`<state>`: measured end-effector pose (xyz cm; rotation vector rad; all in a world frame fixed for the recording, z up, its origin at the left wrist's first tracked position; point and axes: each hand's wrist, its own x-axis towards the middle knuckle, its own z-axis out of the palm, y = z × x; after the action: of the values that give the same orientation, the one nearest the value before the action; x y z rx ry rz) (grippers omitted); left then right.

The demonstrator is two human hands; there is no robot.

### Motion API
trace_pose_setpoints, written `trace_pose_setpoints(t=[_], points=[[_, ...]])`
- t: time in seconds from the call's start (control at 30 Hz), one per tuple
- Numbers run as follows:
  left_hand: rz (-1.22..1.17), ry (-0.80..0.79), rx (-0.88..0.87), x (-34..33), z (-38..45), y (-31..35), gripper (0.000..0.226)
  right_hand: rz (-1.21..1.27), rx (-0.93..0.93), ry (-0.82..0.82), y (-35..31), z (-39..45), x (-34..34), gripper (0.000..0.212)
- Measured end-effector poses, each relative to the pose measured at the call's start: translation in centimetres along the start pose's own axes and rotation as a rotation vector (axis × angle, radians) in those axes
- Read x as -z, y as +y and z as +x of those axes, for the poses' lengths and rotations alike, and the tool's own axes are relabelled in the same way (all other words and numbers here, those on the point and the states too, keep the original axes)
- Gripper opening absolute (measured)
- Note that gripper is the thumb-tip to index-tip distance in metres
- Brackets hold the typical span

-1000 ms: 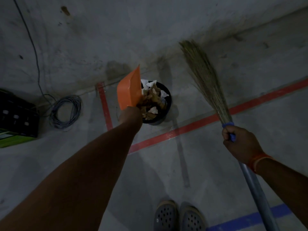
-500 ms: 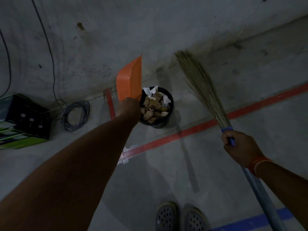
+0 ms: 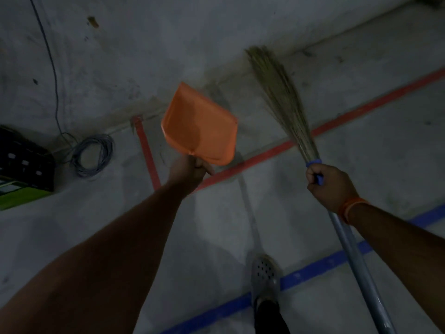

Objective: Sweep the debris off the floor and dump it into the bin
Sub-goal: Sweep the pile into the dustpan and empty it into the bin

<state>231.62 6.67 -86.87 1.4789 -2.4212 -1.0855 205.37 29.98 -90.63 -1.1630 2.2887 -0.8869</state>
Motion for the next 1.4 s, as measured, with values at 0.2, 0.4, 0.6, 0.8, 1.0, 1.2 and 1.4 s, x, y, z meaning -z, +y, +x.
trace_pose_setpoints(t=[0.2,0.4,0.6,0.8,1.0,1.2,1.4], points=[[-0.071,-0.178,0.01,-5.5,-13.3,1.9,0.038,0.021,-0.057,0.042,2.2,-12.4,2.9,0.043],[-0.183,-0.254,0.075,-14.3,-26.1,3.9,0.035,0.054,-0.102,0.02,7.3,-26.3,7.2,0.031],[-0.158,-0.372,0.103,-24.5,-40.5,4.6,0.037,0.0,-0.166,0.036,17.1,-42.0,10.3,0.027],[-0.088,-0.569,0.08,-30.6,-54.8,6.8,0.035,-0.087,-0.332,-0.022,24.4,-60.1,14.8,0.017],[0.192,-0.751,-0.004,-34.5,-63.8,6.5,0.038,-0.133,-0.555,-0.079,28.5,-79.1,15.7,0.029],[0.154,-0.765,-0.063,-39.0,-72.1,2.7,0.037,-0.164,-0.727,-0.057,31.9,-96.0,11.2,0.04],[0.146,-0.753,-0.039,-44.2,-79.3,-1.9,0.039,-0.151,-1.018,-0.154,35.2,-109.5,3.8,0.031]])
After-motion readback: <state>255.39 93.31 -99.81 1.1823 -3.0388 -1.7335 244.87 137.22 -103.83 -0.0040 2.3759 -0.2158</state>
